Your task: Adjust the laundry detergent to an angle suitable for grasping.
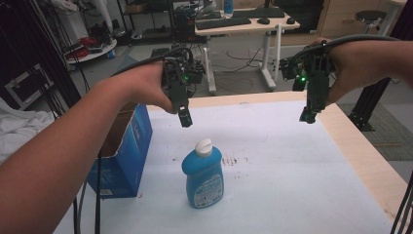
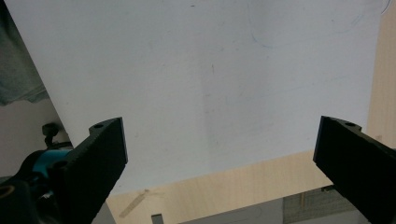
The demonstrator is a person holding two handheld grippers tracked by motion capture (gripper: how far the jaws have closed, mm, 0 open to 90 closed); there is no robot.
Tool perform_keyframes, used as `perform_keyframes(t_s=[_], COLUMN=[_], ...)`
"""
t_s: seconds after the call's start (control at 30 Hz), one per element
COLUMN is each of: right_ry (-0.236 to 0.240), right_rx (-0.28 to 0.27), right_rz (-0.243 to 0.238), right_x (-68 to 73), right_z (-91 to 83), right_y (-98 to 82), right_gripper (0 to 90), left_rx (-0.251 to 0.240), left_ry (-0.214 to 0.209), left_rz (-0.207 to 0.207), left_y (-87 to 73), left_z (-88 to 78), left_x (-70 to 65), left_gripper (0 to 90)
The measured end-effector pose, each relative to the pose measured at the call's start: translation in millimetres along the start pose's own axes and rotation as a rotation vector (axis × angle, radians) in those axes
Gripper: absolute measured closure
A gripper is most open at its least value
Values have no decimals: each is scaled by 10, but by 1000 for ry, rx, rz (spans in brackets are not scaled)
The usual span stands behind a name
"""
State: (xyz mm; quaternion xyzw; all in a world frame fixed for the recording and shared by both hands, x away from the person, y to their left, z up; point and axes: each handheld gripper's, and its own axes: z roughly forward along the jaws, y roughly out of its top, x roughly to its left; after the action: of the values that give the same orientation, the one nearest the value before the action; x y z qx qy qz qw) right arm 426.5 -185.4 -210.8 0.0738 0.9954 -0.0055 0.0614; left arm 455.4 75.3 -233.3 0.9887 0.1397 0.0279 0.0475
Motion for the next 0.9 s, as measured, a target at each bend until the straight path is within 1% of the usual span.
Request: perform_keyframes(t_s=[0.13,0.2,0.23,0.27,0.3,0.37,0.43,0.47,0.63,0.7,0.73,0.77,0.9], right_ry=[1,-1,-4,-11,-14,-8,-3,-2,-3,-3,-3,-3,-5], right_rx=[-5,-4,-5,-3,-7,-22,-9,-8,-4,-1,3,-2,-5], right_rz=[-13,-16,-11,-17,-19,-16,-18,-24,-6,-6,-2,-10,-10], right_x=[17,18,29,30,36,54,71,69,64,64,67,57,28], right_z=[-6,-5,-1,0,1,15,39,54,46,47,45,49,53], right_y=[21,28,40,41,41,36,26,19,-24,-24,-21,-18,11], right_gripper=[19,19,19,19,19,19,19,19,19,19,19,19,19], left_rx=[1,3,5,8,9,15,9,5,-11,-13,-4,1,-4], left_ry=[-8,-5,2,3,-1,-2,-1,0,0,-2,0,-1,-2], left_rz=[-5,-5,-14,-13,-21,-24,-26,-27,-23,-22,-20,-18,-23], left_y=[-24,-34,-48,-57,-65,-75,-78,-74,-45,-43,-40,-43,-70], left_z=[10,21,38,49,60,70,62,52,47,56,65,73,55], left_x=[-2,4,12,16,12,7,3,6,25,25,27,28,44], left_gripper=[17,17,17,17,17,17,17,17,17,17,17,17,17])
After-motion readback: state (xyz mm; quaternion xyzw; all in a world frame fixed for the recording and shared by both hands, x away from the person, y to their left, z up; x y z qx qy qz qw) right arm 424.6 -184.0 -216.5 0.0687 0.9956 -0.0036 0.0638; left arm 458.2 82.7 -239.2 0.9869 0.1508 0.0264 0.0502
